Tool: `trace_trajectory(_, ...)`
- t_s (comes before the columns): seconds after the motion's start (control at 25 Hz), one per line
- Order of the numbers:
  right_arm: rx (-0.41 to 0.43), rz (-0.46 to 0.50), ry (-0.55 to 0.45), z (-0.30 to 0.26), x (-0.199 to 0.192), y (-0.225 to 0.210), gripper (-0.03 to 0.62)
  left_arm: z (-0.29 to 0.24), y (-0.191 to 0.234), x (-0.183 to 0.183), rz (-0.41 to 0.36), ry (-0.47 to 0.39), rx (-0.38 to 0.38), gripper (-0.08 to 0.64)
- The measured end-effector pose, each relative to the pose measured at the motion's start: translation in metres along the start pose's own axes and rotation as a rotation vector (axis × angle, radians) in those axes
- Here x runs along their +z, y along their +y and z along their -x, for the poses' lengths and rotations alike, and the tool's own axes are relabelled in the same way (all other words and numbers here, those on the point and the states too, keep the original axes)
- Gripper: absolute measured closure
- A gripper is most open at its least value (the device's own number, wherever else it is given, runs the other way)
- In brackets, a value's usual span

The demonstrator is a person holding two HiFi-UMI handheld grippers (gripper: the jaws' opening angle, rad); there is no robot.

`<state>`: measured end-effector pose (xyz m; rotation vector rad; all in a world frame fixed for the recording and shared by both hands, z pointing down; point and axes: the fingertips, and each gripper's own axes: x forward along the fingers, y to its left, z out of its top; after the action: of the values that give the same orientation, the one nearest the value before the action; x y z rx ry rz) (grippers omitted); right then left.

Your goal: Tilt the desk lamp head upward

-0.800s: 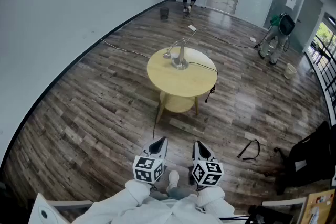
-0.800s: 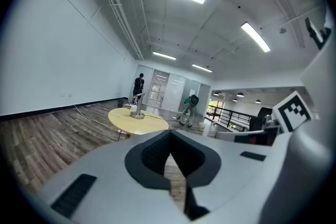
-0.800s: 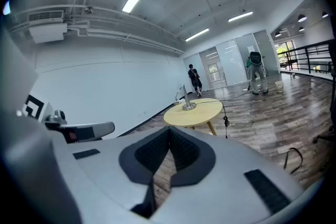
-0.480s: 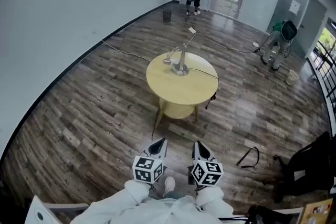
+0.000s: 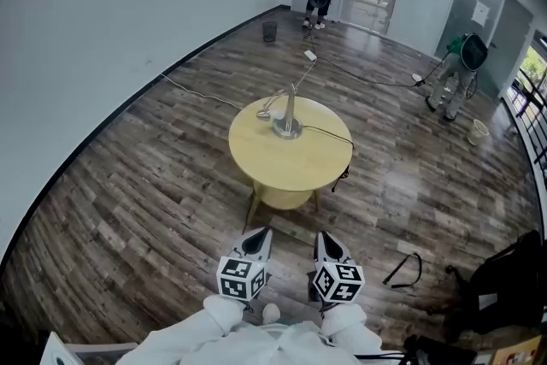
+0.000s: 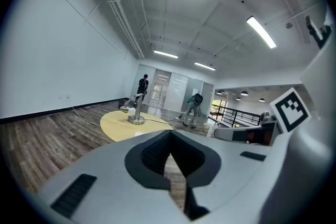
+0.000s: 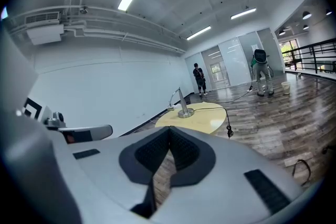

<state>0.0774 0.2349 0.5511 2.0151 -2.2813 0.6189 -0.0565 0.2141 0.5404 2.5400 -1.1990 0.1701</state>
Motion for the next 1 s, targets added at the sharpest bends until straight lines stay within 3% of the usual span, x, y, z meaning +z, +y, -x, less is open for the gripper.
trace_trajectory(0.56, 0.057, 0.015, 0.012, -0.082, 0.032, -0.024, 0.578, -0.077, 0.025, 0.023, 0.008, 0.004, 0.042, 0.558)
trace_trajectory(1.0, 0.014, -0.017, 0.024, -0.104, 0.038, -0.056, 0.578, -0.119, 0.033, 0.034, 0.004, 0.03, 0.03, 0.558)
